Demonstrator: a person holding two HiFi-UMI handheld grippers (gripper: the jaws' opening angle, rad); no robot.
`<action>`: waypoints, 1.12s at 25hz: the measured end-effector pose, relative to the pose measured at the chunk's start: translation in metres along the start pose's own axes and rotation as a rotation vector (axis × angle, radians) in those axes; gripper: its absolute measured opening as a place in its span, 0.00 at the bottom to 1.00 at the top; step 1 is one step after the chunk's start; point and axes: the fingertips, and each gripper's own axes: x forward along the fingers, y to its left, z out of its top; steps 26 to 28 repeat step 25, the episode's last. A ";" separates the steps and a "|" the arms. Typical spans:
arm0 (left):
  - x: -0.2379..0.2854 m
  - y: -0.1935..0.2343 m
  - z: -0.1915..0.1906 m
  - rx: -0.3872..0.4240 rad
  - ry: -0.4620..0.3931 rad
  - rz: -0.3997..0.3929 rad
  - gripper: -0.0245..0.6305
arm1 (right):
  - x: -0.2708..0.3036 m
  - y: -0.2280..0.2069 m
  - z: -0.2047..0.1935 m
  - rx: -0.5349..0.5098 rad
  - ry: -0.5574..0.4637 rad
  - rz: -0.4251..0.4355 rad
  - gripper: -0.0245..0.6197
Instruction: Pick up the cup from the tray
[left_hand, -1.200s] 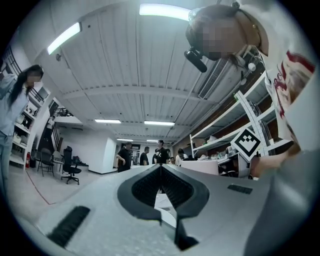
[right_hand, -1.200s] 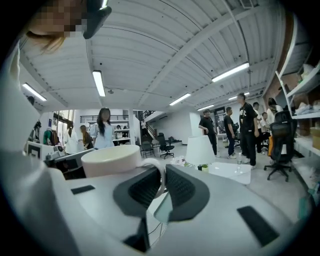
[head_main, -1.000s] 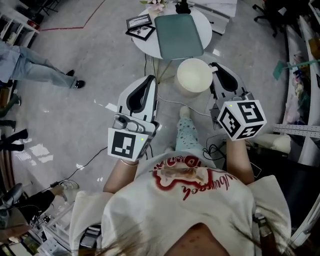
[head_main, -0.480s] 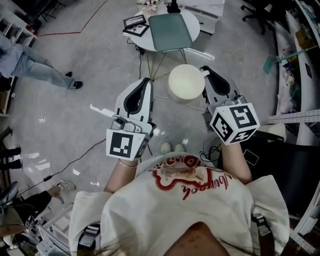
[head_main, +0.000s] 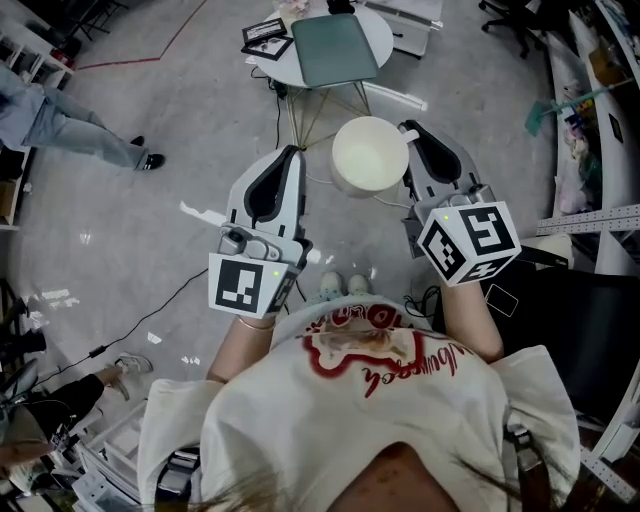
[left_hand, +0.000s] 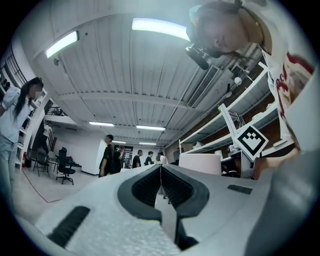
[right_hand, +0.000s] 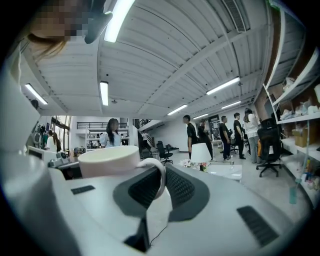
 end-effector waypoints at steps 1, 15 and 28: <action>-0.001 -0.002 0.002 0.001 -0.003 -0.002 0.06 | -0.002 0.001 0.000 0.001 -0.001 -0.001 0.11; -0.009 -0.014 0.005 0.004 0.008 -0.011 0.06 | -0.015 0.006 -0.001 0.003 0.001 -0.003 0.11; -0.010 -0.024 0.010 0.007 -0.006 -0.012 0.06 | -0.023 0.008 0.000 -0.005 -0.006 0.003 0.11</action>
